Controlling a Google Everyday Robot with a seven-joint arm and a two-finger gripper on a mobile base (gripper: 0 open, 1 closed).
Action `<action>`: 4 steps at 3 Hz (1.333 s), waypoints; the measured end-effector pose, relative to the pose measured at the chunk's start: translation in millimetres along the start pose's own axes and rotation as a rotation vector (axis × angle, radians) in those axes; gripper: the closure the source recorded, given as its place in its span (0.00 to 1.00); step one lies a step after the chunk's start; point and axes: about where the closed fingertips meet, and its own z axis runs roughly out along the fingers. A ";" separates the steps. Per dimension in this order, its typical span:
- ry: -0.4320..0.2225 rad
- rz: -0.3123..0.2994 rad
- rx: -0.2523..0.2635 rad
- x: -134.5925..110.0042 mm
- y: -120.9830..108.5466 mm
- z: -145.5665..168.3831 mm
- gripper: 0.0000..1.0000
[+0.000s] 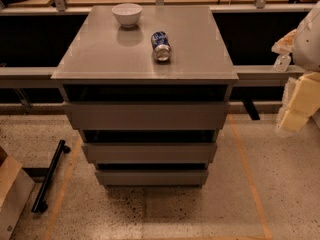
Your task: Open top drawer
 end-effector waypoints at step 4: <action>-0.268 0.049 -0.087 -34.1 -37.0 76.6 0.00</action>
Offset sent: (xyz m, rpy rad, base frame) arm 0.0313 0.0153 -0.0286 0.2300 -0.0057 0.0422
